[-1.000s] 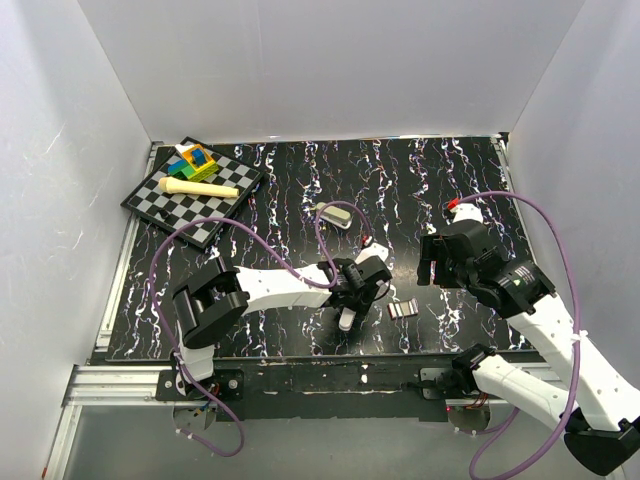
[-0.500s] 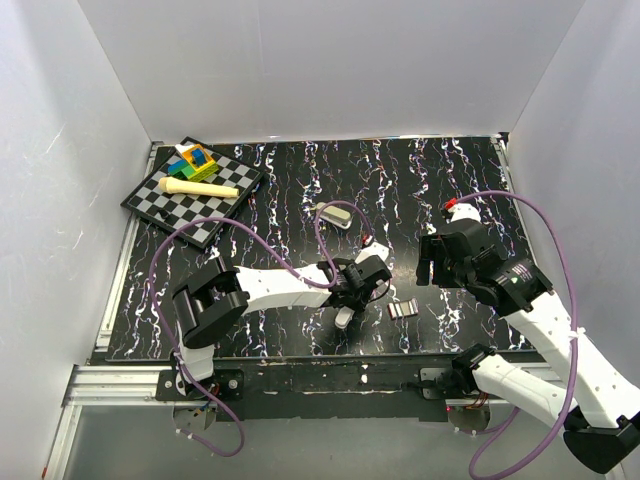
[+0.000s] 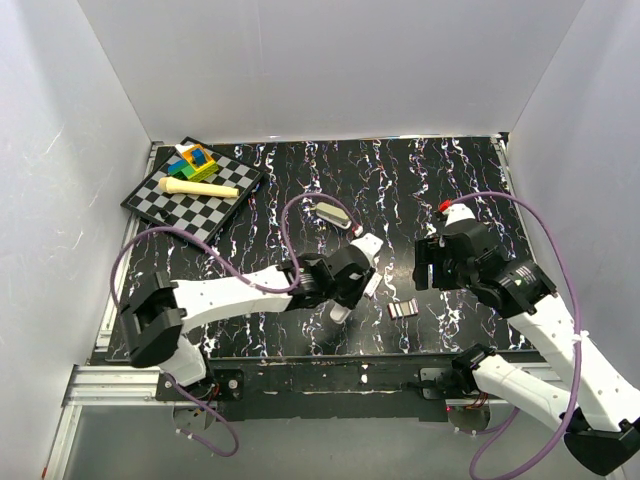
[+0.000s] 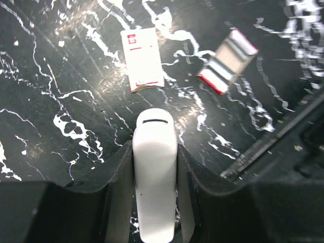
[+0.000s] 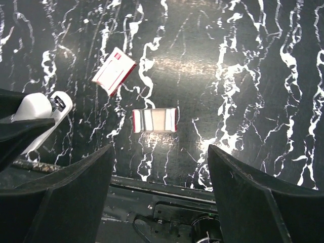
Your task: Unload the staples from the stapler
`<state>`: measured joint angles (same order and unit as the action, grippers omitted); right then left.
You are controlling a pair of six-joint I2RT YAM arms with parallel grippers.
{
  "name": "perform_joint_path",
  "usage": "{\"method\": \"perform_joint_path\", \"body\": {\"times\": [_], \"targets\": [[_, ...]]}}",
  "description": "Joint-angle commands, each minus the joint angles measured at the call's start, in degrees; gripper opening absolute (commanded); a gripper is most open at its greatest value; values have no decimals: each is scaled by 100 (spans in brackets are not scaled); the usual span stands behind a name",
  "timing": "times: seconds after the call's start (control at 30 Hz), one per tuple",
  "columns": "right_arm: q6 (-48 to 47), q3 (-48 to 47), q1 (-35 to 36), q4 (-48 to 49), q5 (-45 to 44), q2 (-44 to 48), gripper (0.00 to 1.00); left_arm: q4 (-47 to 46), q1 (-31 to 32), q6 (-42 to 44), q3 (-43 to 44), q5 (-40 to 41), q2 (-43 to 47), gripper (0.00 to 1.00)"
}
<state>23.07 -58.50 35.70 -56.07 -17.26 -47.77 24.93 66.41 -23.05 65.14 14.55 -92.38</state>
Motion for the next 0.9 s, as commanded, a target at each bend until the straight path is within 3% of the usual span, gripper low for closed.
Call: {"method": "perform_joint_path", "body": {"times": [0.0,0.13,0.43,0.67,0.87], "targets": [[-645,-337,-2,166,871,276,82,-462,-93,485,-247,-776,975,0],[-909,-443,-2,325,1417,409,81,-638,-277,705,-511,-1453,1520,0],[-1445,-829,7,562,3226,321,75,-1271,-823,1004,-1091,-3984,2680,0],[-1621,-1093,33,755,4703,198,66,-1587,-876,1013,-1206,-5092,3024,0],[-1472,-970,112,1195,5434,259,60,-1947,-876,837,-1329,-5637,3165,0]]}}
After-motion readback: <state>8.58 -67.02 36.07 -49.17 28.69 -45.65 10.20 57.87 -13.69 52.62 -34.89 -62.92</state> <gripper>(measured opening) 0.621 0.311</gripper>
